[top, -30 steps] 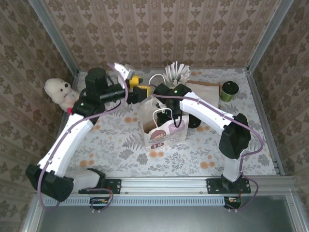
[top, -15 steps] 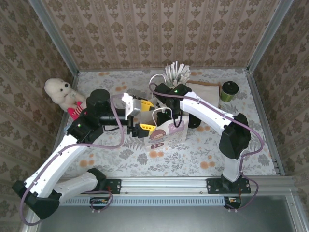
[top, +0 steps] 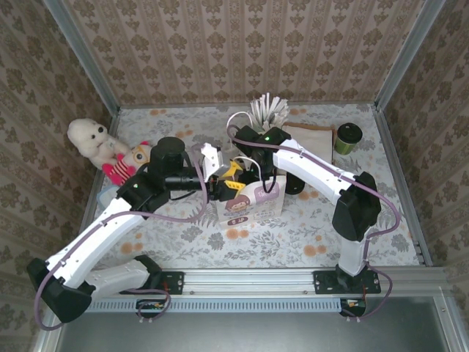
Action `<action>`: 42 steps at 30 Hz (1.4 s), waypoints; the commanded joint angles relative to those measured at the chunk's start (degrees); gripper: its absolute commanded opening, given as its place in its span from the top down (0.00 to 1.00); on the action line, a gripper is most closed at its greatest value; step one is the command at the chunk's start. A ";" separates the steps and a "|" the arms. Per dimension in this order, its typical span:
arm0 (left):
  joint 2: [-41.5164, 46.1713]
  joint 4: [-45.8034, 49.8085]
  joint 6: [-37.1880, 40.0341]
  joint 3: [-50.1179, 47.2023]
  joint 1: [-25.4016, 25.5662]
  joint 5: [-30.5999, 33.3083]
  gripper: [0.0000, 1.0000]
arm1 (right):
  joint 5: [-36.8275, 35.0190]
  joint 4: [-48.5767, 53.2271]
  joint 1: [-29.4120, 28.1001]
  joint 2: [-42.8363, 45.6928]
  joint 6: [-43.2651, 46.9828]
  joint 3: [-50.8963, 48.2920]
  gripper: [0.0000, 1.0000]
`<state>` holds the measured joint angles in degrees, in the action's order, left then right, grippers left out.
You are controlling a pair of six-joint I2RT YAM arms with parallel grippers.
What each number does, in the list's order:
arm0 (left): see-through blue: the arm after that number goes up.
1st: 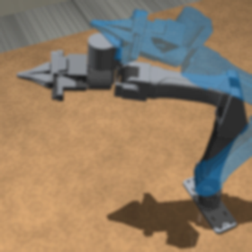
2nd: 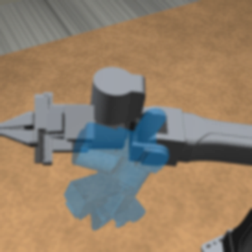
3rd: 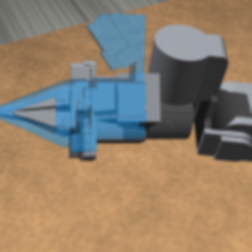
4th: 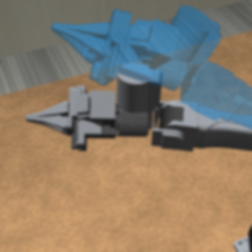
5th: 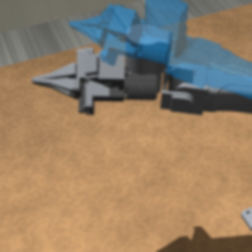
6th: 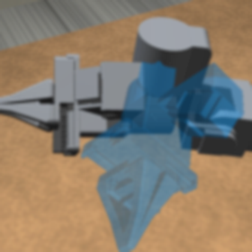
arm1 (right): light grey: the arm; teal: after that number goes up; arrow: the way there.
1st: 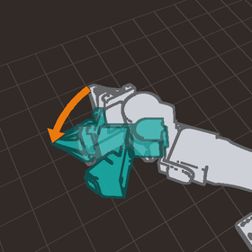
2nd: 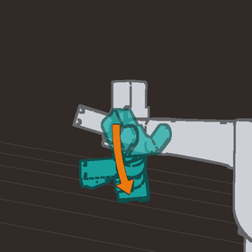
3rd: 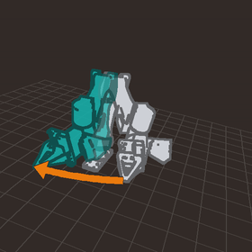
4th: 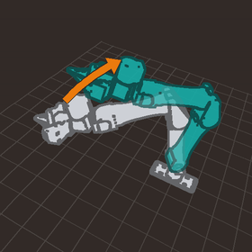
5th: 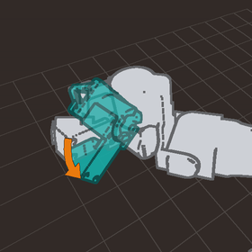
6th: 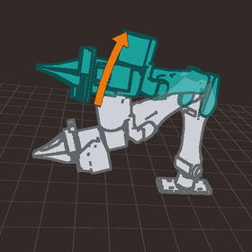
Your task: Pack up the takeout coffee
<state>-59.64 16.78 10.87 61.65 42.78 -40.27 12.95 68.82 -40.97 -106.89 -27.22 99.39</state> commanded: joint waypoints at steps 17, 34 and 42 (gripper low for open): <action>-1.94 -4.78 0.26 0.05 -3.28 -6.94 0.43 | 2.93 -2.58 0.28 1.17 -3.45 -0.88 0.66; -3.07 12.61 17.14 1.25 4.26 -15.46 0.91 | 11.80 -0.14 1.87 -1.84 -8.79 4.13 0.67; -2.55 15.64 21.68 2.03 5.63 -15.77 0.88 | 12.74 -0.72 2.31 -4.44 -12.35 4.84 0.67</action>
<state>-62.63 29.54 28.62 61.95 47.64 -53.65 23.86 66.70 -38.87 -108.55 -36.58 102.37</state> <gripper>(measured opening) 0.117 0.331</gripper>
